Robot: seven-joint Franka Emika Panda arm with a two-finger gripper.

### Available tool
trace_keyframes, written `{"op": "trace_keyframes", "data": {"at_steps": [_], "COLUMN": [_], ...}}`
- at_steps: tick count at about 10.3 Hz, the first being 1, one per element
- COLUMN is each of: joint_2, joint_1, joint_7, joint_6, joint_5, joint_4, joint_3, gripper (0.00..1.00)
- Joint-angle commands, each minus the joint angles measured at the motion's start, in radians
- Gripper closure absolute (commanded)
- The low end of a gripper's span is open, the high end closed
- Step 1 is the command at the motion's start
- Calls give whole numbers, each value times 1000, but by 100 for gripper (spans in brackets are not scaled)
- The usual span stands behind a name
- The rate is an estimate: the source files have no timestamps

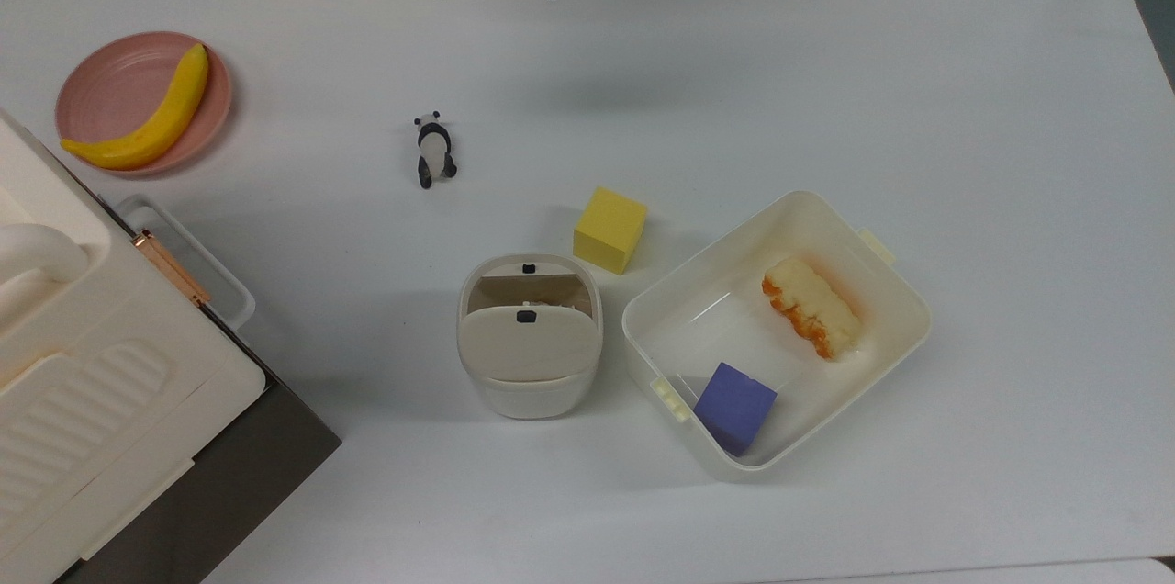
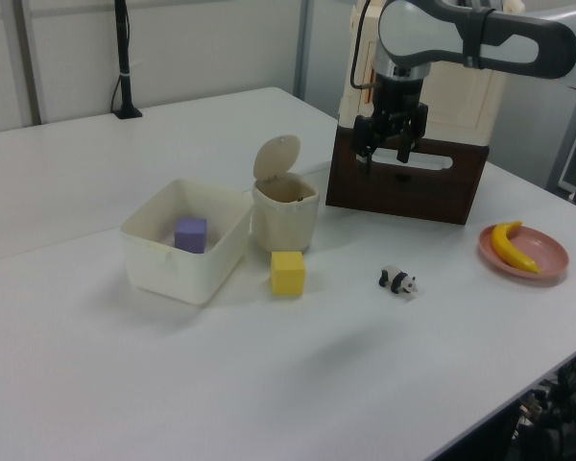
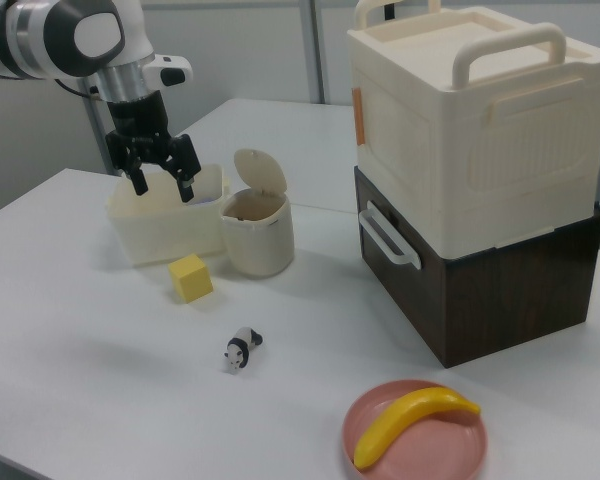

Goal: Close the trash can
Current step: 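Move the gripper from the storage box toward the open trash can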

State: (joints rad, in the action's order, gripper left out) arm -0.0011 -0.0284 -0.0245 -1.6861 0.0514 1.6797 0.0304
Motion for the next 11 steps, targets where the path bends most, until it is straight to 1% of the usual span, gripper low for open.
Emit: {"op": "trace_keyframes", "data": {"at_steps": [1, 3, 4, 9, 10, 11], "joint_2": [-11, -11, -10, -8, 3, 28], "joint_1": [-2, -7, -8, -7, -4, -4], "joint_7": [0, 29, 31, 32, 35, 34], "joint_6": [26, 28, 28, 23, 17, 23], "joint_5": [-13, -13, -13, -15, -16, -18], "joint_4": [-6, -6, -5, -6, -20, -61], "joint_3": [-3, -3, -1, 0, 0, 0], "gripper": [43, 92, 100, 100, 100, 100]}}
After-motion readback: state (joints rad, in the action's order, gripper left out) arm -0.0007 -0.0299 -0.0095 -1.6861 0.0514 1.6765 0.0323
